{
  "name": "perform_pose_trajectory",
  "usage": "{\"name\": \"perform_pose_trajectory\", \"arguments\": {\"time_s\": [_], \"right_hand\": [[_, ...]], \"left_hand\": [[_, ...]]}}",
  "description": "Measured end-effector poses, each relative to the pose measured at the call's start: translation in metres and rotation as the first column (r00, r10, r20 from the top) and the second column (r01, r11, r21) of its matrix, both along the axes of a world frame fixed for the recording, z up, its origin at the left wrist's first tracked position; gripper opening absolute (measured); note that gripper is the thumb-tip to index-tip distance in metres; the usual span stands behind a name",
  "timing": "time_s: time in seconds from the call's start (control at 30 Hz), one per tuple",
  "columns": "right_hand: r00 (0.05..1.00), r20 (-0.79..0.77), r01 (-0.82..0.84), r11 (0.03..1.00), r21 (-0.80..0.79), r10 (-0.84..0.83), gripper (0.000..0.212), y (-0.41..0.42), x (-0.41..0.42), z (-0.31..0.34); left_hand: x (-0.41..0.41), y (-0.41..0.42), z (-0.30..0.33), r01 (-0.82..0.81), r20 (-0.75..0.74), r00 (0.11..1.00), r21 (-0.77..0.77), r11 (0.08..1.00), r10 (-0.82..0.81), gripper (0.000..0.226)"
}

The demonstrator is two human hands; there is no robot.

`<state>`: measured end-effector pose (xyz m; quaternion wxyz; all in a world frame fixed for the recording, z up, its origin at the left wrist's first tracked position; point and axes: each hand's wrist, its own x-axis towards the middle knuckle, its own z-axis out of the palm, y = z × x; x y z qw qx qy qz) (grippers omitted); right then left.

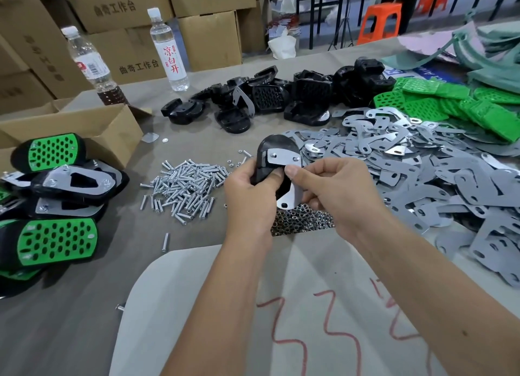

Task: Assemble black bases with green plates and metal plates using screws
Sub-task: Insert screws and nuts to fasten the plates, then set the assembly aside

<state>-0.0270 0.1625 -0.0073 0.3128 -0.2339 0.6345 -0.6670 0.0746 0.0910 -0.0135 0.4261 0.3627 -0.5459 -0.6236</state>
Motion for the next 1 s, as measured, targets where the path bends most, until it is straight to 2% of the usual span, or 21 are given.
{"name": "perform_pose_trajectory", "arguments": {"time_s": [0.1, 0.17, 0.23, 0.37, 0.53, 0.67, 0.87, 1.0], "right_hand": [[0.999, 0.009, 0.038, 0.999, 0.025, -0.038, 0.027, 0.002, -0.010, -0.001], [0.998, 0.062, 0.014, 0.999, 0.040, -0.016, 0.025, 0.003, -0.016, -0.001], [0.993, 0.113, -0.040, 0.999, 0.035, 0.036, 0.023, 0.004, -0.019, -0.001], [0.980, 0.166, -0.109, 0.994, -0.012, 0.109, 0.013, 0.005, -0.021, 0.001], [0.983, 0.181, -0.022, 0.999, -0.048, 0.030, 0.019, 0.005, -0.016, 0.003], [0.988, 0.153, 0.003, 0.999, -0.052, 0.005, 0.019, 0.004, -0.011, 0.002], [0.988, 0.156, 0.026, 0.995, -0.096, -0.010, 0.022, 0.003, -0.009, 0.001], [0.999, 0.043, -0.006, 0.998, -0.059, 0.008, 0.025, 0.004, -0.011, 0.000]], "left_hand": [[0.006, -0.001, 0.005, 0.178, 0.047, 0.983, 0.037, 0.983, -0.180, 0.029], [0.009, -0.001, 0.008, 0.235, 0.112, 0.965, 0.016, 0.972, -0.235, 0.032], [0.011, -0.002, 0.010, 0.231, 0.163, 0.960, -0.003, 0.973, -0.227, 0.035], [0.015, -0.003, 0.013, 0.192, 0.179, 0.963, 0.057, 0.980, -0.200, 0.033], [0.015, -0.004, 0.013, 0.176, 0.224, 0.955, 0.097, 0.980, -0.194, 0.026], [0.019, -0.009, 0.013, 0.208, 0.262, 0.937, 0.105, 0.972, -0.229, 0.032], [0.021, -0.009, 0.011, 0.263, 0.260, 0.928, 0.049, 0.963, -0.267, 0.027], [0.023, -0.011, 0.013, 0.319, 0.258, 0.909, 0.077, 0.945, -0.328, 0.025]]}}
